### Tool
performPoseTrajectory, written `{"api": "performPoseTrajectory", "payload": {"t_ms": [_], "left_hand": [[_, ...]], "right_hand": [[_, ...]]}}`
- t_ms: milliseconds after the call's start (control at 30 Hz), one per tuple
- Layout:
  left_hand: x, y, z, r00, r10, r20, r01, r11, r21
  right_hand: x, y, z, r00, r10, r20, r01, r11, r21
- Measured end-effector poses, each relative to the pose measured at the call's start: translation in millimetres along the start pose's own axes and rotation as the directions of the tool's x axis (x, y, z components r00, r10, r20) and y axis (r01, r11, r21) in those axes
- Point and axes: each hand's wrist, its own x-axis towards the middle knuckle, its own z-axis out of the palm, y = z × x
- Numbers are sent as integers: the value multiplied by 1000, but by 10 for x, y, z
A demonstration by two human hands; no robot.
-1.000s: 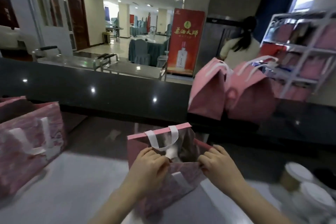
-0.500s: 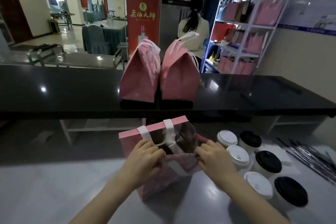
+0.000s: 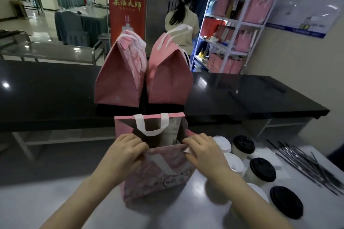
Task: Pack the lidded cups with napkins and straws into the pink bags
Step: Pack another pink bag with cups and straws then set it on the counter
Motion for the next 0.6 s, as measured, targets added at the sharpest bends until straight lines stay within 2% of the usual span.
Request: {"api": "performPoseTrajectory", "payload": {"t_ms": [167, 367, 467, 600], "left_hand": [[14, 141, -23, 999, -46, -5, 46, 999, 22], [28, 470, -36, 974, -207, -90, 208, 978, 4], [73, 688, -34, 961, -240, -135, 243, 970, 3], [127, 974, 64, 923, -351, -156, 354, 935, -11]], "right_hand": [[-178, 272, -82, 1000, 8, 0, -8, 991, 137], [-494, 537, -259, 999, 25, 21, -28, 980, 195], [-760, 778, -372, 979, 91, 184, -119, 982, 146], [-1252, 1131, -457, 833, 201, 515, -204, 978, -51]]}}
